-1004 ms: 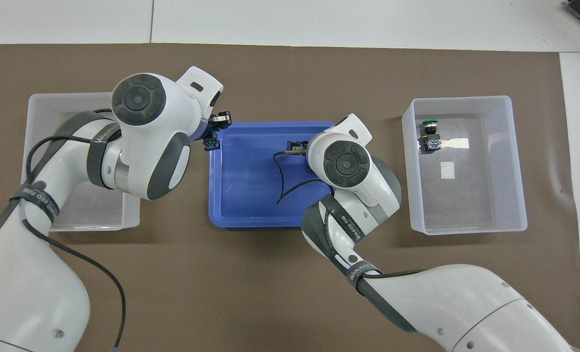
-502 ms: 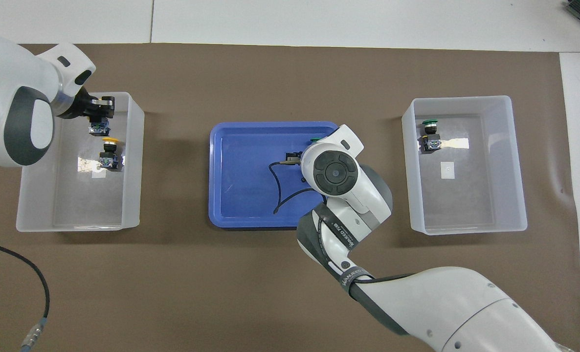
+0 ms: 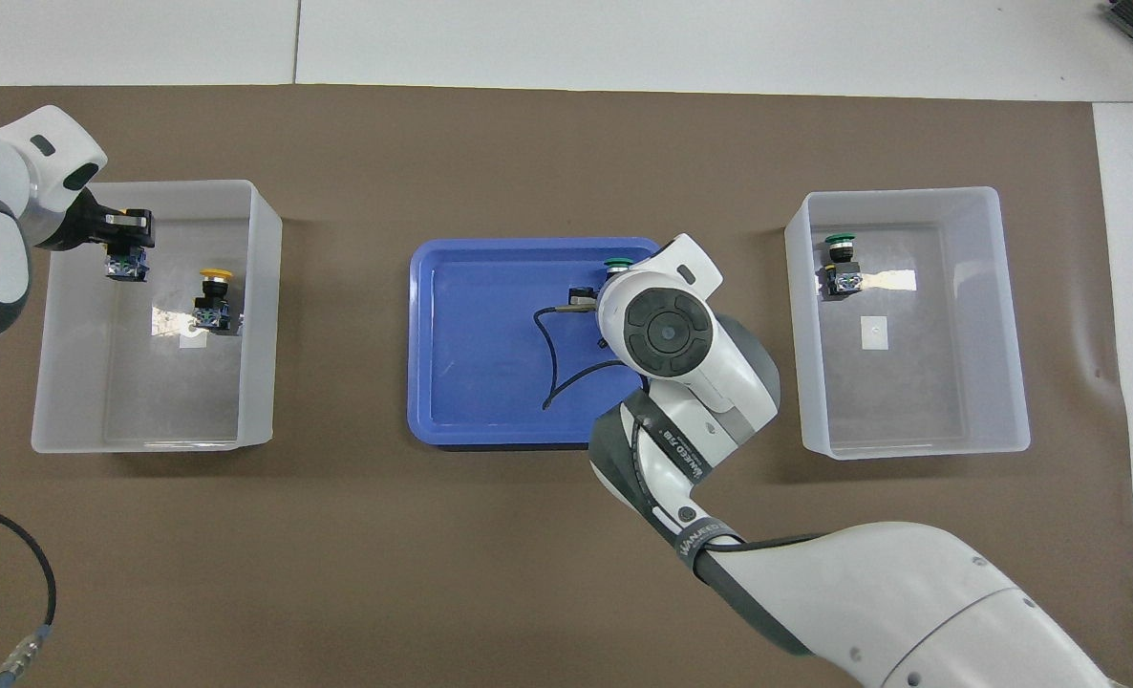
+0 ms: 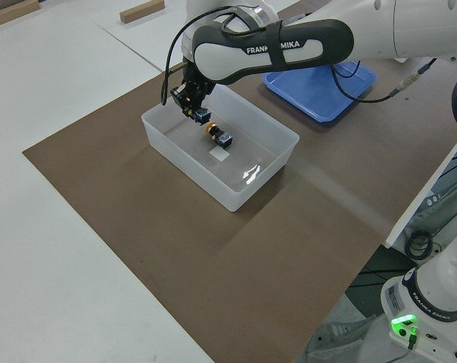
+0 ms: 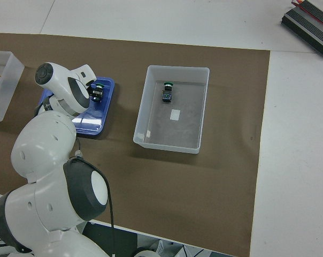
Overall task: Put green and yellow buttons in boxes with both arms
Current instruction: 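Carry the green button to the right arm's box and open the right gripper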
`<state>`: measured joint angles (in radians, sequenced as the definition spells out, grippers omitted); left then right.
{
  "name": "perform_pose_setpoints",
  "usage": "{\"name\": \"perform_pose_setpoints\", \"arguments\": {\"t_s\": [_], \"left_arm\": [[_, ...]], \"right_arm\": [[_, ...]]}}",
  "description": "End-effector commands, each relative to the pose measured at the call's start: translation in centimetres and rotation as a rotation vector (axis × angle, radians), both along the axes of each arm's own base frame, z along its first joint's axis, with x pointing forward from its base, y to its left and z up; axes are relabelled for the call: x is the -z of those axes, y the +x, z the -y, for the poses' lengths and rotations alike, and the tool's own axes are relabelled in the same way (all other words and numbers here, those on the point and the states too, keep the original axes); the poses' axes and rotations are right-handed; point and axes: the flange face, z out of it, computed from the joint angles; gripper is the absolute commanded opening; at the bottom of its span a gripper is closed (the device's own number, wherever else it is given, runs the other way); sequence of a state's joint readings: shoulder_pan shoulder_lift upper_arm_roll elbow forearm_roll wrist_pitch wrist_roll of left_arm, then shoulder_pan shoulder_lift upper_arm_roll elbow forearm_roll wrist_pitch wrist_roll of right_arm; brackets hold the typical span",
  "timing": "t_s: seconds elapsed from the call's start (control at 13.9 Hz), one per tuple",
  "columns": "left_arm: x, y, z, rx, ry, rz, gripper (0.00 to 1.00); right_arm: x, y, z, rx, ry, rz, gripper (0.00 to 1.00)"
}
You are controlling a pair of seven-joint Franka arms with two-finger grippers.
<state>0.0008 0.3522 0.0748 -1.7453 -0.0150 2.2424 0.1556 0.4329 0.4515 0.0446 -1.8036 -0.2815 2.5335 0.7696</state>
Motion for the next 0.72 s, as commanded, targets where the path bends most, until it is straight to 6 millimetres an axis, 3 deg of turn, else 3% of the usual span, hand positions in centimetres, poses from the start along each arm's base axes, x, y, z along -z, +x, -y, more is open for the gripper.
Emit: {"name": "perform_pose_setpoints", "arguments": {"t_s": [0.0, 0.14, 0.36, 0.5, 0.57, 0.65], "left_arm": [[2.8, -3.7, 0.0, 0.017, -0.002, 0.024, 0.0], [4.1, -4.2, -0.5, 0.013, 0.0, 0.017, 0.0], [5.5, -5.1, -1.8, 0.016, 0.005, 0.013, 0.0], [6.4, -5.3, -3.0, 0.031, 0.015, 0.034, 0.0], [6.6, -5.3, -2.9, 0.034, 0.014, 0.029, 0.19], [6.6, -5.2, -2.9, 0.034, 0.015, 0.029, 0.47]], "right_arm": [[-5.3, 0.8, 4.2, -0.004, -0.047, 0.016, 0.0], [-8.2, 1.9, 8.6, -0.003, -0.075, 0.02, 0.0], [-9.4, 3.0, 14.7, -0.044, -0.133, 0.002, 0.0], [-8.9, 3.6, 18.2, -0.065, -0.159, -0.016, 0.0], [-8.7, 3.7, 19.8, -0.076, -0.171, -0.024, 0.0], [-8.5, 3.8, 21.5, -0.083, -0.169, -0.037, 0.0]]}}
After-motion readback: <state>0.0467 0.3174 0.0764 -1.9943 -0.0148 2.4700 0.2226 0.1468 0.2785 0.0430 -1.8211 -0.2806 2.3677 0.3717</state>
